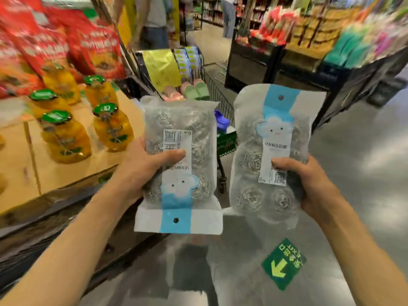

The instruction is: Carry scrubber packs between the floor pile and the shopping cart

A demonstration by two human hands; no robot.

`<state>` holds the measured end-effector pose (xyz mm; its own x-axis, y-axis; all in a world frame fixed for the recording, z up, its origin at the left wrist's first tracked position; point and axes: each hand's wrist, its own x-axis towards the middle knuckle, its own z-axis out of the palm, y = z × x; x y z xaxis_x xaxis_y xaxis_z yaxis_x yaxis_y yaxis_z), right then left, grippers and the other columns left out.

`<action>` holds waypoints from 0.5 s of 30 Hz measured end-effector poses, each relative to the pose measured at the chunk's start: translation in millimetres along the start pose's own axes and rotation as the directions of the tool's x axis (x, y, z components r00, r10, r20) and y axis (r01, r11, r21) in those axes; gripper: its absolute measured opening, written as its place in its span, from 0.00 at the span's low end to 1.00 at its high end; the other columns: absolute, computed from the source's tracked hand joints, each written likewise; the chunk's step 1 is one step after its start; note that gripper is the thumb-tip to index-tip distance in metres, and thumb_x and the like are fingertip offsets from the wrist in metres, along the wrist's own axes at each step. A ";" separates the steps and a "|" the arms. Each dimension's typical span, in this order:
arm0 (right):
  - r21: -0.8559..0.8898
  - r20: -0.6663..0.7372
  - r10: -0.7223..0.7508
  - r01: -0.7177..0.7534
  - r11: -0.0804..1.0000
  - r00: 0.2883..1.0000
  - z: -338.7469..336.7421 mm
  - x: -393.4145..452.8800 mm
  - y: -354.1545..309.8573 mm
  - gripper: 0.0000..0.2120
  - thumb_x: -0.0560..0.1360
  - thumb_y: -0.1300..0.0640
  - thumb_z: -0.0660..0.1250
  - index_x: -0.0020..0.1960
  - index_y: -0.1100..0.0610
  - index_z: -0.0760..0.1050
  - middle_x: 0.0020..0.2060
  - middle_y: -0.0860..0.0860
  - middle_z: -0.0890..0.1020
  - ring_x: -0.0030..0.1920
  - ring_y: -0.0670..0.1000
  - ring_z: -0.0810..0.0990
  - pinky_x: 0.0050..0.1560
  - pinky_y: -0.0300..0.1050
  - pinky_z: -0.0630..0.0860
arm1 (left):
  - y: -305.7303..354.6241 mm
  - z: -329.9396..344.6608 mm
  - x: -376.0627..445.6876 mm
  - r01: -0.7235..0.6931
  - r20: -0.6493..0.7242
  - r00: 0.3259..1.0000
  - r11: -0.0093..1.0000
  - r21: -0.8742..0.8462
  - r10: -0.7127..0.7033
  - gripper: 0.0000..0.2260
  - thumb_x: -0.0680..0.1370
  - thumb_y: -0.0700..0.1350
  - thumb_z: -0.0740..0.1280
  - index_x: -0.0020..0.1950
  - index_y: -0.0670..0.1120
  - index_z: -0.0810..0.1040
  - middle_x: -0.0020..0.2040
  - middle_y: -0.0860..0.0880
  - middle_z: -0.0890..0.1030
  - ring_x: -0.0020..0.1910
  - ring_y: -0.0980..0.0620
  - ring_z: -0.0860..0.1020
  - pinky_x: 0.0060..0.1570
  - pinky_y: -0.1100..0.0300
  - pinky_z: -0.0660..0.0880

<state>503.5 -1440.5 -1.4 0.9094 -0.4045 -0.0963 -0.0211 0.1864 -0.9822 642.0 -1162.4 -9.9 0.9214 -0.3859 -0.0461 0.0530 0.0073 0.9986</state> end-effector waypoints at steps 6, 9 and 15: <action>0.020 0.182 -0.016 0.013 1.000 0.983 62.1 -43.7 -93.0 0.14 0.66 0.62 0.69 0.49 0.54 0.86 0.44 0.59 0.88 0.37 0.55 0.88 0.34 0.47 0.83 | 114.1 -48.8 -77.3 -0.165 -0.184 0.967 0.984 0.060 0.174 0.22 0.63 0.45 0.80 0.56 0.49 0.83 0.49 0.48 0.89 0.47 0.47 0.88 0.48 0.48 0.84; 0.012 0.278 0.000 -0.004 1.000 0.961 95.1 -43.4 -115.4 0.18 0.65 0.62 0.69 0.55 0.57 0.82 0.44 0.59 0.88 0.36 0.55 0.87 0.33 0.47 0.83 | 132.7 -82.1 -111.9 -0.183 -0.322 0.927 0.981 0.058 0.192 0.22 0.62 0.45 0.80 0.55 0.48 0.84 0.49 0.47 0.89 0.47 0.46 0.88 0.44 0.50 0.84; -0.061 0.557 0.104 -0.084 0.995 0.824 207.6 -22.4 -109.6 0.22 0.62 0.64 0.71 0.57 0.62 0.82 0.45 0.61 0.88 0.37 0.57 0.88 0.33 0.47 0.83 | 133.8 -162.5 -182.2 -0.163 -0.584 0.797 0.986 0.042 0.157 0.24 0.58 0.47 0.83 0.53 0.46 0.85 0.48 0.45 0.88 0.44 0.47 0.88 0.37 0.56 0.84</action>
<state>571.6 -1266.0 141.9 0.9784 0.1852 -0.0919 -0.1231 0.1645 -0.9787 543.8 -941.2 127.7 0.9670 0.2326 0.1038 -0.1140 0.0310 0.9930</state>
